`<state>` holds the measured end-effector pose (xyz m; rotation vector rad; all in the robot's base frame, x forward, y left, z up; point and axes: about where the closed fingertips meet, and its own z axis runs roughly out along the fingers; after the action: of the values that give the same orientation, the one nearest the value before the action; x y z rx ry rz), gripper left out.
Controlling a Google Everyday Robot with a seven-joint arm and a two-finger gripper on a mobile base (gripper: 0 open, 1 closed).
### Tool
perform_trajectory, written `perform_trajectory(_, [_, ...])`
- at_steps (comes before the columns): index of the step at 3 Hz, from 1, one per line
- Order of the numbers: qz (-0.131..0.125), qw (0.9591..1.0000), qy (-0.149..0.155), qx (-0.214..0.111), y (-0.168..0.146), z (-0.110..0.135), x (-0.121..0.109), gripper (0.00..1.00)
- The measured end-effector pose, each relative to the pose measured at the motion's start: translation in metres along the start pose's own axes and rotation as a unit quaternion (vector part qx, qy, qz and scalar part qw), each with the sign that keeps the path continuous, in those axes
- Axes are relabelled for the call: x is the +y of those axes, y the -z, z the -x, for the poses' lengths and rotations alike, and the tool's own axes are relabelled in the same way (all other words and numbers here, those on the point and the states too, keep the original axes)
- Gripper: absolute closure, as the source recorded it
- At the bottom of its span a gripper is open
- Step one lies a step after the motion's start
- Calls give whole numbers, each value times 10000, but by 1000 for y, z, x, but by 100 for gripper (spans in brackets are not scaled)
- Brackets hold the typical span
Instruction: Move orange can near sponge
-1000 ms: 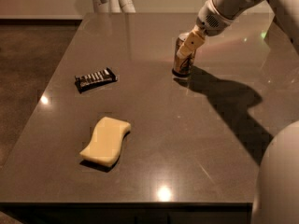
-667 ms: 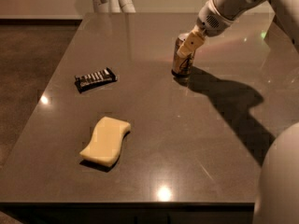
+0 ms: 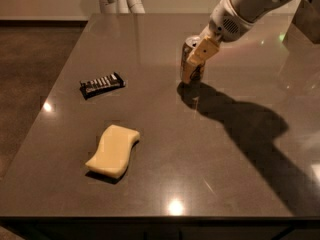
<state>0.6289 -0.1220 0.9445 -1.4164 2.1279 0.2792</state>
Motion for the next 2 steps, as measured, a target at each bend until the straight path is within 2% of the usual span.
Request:
perform_trajectory(1, [184,9982,570,-32,12,8,50,100])
perform_trajectory(2, [334,9938,1058,5,19,14,88,100])
